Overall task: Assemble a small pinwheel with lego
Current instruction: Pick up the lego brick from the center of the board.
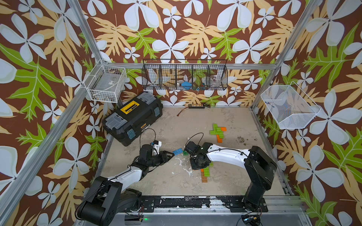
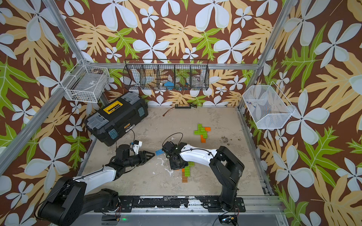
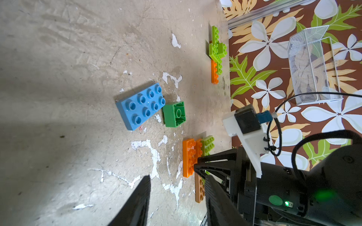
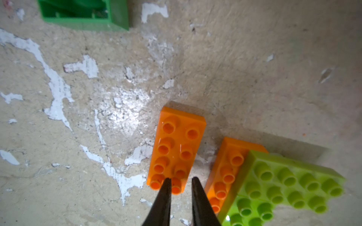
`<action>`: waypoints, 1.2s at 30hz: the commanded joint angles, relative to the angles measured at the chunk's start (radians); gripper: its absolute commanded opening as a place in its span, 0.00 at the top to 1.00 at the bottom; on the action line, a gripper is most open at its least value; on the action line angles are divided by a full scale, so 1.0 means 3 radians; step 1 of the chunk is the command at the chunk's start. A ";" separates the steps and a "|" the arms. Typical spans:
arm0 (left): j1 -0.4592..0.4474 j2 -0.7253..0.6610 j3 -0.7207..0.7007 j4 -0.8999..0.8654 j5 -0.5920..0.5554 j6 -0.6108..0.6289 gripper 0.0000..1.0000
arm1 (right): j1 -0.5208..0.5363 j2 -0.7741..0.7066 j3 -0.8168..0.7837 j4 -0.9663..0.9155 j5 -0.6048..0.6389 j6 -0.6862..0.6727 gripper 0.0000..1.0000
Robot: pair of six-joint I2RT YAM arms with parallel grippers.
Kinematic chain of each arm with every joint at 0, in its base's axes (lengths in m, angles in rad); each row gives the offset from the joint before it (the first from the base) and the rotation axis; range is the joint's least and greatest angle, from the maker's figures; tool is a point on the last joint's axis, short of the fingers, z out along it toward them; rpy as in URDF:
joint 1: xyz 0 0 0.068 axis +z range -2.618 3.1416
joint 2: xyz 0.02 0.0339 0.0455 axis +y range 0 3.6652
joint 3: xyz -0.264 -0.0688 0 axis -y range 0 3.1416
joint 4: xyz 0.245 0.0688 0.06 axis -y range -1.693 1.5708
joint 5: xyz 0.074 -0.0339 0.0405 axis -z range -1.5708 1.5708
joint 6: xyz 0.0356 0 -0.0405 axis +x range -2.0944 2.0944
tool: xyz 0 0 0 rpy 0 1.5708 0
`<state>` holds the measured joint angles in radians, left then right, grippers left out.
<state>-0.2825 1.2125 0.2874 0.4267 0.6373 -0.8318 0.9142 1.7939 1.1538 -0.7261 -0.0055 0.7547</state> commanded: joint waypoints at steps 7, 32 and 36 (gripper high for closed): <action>0.0005 -0.0052 0.0018 -0.0026 0.0051 0.0093 0.52 | 0.0000 0.0100 0.0030 -0.0188 0.0077 0.0045 0.80; -0.1589 -0.0298 -0.0033 -0.0496 -0.1243 0.0163 0.52 | 0.0046 0.0017 0.0086 -0.0305 0.0059 0.0082 0.91; -0.1589 -0.0300 0.0057 -0.0607 -0.1296 0.0250 0.52 | 0.0046 -0.0085 0.0171 -0.0320 0.0117 0.0135 0.91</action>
<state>-0.7582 1.1233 0.2897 0.2741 0.2852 -0.7918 0.9272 1.7866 1.1900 -0.8017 0.0048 0.7807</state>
